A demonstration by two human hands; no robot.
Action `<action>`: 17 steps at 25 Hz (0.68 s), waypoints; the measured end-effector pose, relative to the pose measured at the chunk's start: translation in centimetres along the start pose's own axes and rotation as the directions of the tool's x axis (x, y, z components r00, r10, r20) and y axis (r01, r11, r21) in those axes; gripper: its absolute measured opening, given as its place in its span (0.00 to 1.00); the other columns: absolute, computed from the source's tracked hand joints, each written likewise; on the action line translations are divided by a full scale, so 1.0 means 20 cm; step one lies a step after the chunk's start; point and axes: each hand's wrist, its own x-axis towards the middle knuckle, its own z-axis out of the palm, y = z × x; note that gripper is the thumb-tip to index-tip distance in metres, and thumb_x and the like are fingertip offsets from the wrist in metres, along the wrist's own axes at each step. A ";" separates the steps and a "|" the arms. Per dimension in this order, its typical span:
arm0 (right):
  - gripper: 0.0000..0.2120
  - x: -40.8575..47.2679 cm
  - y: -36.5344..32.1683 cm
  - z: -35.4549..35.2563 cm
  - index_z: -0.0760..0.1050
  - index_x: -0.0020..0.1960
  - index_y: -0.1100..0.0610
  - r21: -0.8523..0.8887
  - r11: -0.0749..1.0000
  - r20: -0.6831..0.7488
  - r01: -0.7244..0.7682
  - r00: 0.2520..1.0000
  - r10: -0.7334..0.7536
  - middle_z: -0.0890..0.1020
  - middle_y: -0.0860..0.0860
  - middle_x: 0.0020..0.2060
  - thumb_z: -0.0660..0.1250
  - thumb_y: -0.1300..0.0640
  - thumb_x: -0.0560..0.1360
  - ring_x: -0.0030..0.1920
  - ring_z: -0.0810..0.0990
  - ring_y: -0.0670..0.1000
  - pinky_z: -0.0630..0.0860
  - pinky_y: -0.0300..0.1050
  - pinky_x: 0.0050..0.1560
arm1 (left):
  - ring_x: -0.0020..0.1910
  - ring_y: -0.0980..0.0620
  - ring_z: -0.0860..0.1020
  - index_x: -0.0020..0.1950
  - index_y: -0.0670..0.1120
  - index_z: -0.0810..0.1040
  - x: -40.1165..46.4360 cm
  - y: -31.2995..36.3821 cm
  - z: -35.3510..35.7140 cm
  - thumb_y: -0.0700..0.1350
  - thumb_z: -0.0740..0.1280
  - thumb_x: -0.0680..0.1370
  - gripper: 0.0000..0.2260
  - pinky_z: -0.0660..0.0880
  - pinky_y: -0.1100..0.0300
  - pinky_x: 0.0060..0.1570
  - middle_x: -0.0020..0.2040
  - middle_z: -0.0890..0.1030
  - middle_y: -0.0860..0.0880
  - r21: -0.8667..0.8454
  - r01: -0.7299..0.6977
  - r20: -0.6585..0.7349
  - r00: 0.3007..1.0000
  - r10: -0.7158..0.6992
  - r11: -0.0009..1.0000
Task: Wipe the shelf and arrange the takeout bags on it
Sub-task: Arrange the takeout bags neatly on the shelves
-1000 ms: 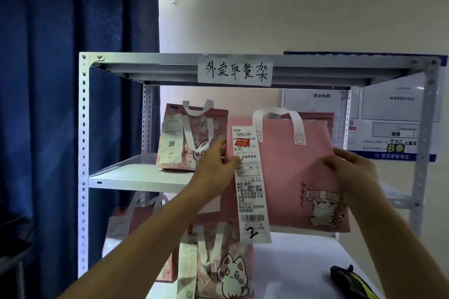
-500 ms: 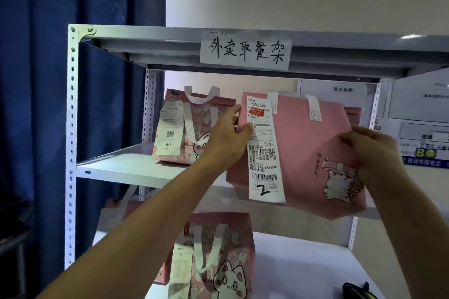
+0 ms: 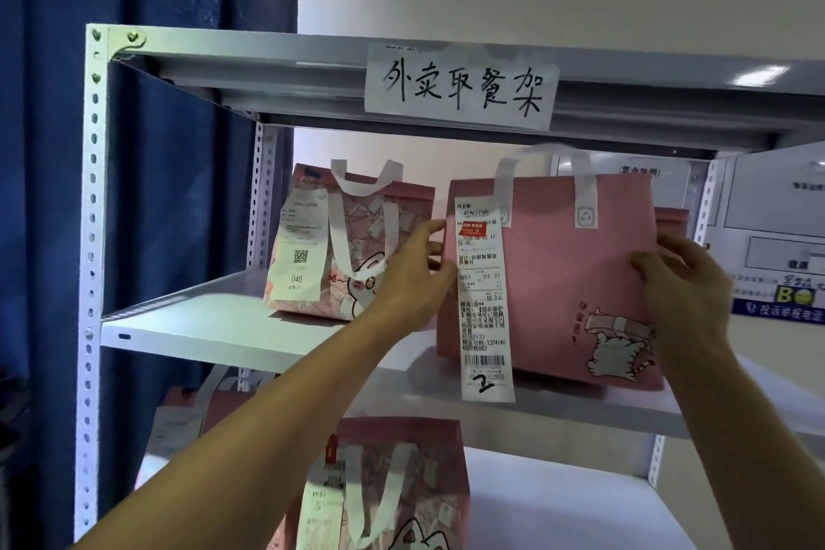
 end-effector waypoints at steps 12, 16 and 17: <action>0.16 0.05 0.12 0.10 0.80 0.62 0.48 0.015 0.999 -0.051 -0.048 0.998 0.048 0.84 0.42 0.44 0.70 0.60 0.76 0.44 0.84 0.48 0.81 0.45 0.46 | 0.70 0.39 0.69 0.78 0.48 0.62 0.17 -0.38 -0.09 0.45 0.61 0.81 0.25 0.73 0.45 0.63 0.81 0.57 0.49 0.868 -0.313 0.390 0.910 -0.138 0.386; 0.15 0.03 0.13 0.15 0.79 0.61 0.48 0.022 0.999 -0.023 -0.026 0.999 0.027 0.83 0.42 0.42 0.69 0.61 0.77 0.42 0.83 0.45 0.80 0.42 0.41 | 0.71 0.39 0.69 0.77 0.47 0.63 0.17 -0.44 -0.16 0.45 0.61 0.82 0.23 0.73 0.44 0.62 0.81 0.57 0.48 0.882 -0.276 0.349 0.927 -0.136 0.381; 0.14 0.03 0.14 0.17 0.79 0.60 0.48 0.021 1.000 -0.022 -0.022 1.000 0.022 0.84 0.43 0.42 0.70 0.60 0.77 0.43 0.84 0.46 0.81 0.43 0.42 | 0.70 0.39 0.69 0.77 0.47 0.64 0.17 -0.45 -0.18 0.45 0.60 0.82 0.23 0.74 0.44 0.62 0.81 0.57 0.48 0.883 -0.269 0.343 0.929 -0.137 0.385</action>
